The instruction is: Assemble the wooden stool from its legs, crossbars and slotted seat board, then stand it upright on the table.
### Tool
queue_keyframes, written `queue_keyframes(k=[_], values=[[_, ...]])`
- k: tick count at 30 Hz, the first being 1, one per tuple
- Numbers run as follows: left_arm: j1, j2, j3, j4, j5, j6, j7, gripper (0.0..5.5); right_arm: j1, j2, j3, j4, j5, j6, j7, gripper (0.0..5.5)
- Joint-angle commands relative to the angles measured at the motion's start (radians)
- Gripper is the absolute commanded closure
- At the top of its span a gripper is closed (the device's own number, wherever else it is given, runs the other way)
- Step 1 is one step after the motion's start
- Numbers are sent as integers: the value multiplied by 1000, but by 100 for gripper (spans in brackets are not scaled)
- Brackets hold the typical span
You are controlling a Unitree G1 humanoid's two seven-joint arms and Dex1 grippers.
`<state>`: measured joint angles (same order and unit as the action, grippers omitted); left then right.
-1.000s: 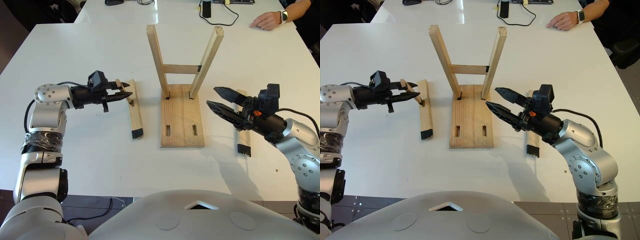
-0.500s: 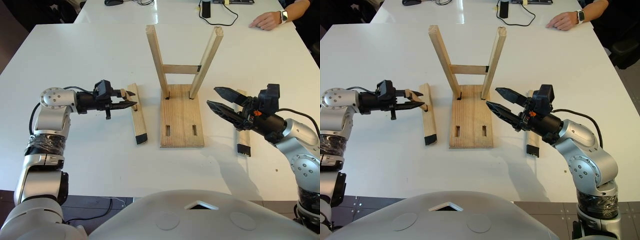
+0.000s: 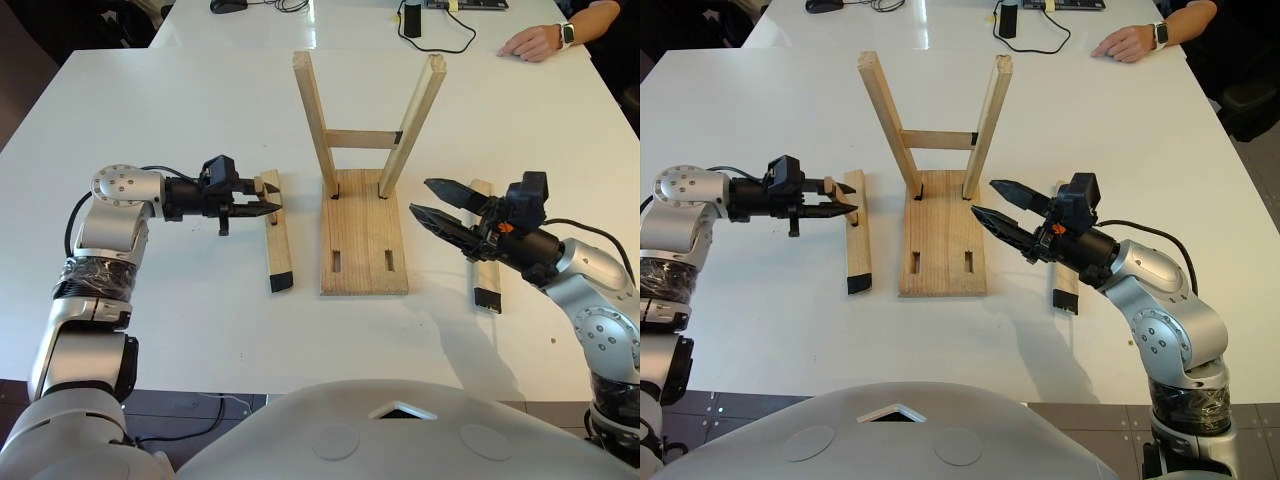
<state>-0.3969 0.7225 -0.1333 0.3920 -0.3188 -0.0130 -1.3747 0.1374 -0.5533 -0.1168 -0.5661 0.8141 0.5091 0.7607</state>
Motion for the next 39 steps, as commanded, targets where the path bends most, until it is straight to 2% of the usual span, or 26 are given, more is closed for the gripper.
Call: queue_keyframes(k=[1,7,9,10,19,28,39], values=[[88,-30,-70,94,81,22,-5,421,-17,-12,6,13,-19,-6,12,282],[127,-18,-86,62,92,6,-6,421,-14,-14,3,16,-26,-5,20,282],[119,-35,-71,85,103,-18,47,421,-14,-13,8,18,-34,-7,20,282],[108,-48,-61,108,106,-29,74,385,-13,-12,10,18,-38,-7,20,282],[78,-134,4,194,109,-83,212,259,-10,-13,12,21,-46,-8,30,282],[117,-69,66,-19,19,34,124,256,1,-2,8,10,-50,-13,23,282],[135,-9,181,-386,-143,296,156,256,26,7,11,2,-60,-26,4,282]])
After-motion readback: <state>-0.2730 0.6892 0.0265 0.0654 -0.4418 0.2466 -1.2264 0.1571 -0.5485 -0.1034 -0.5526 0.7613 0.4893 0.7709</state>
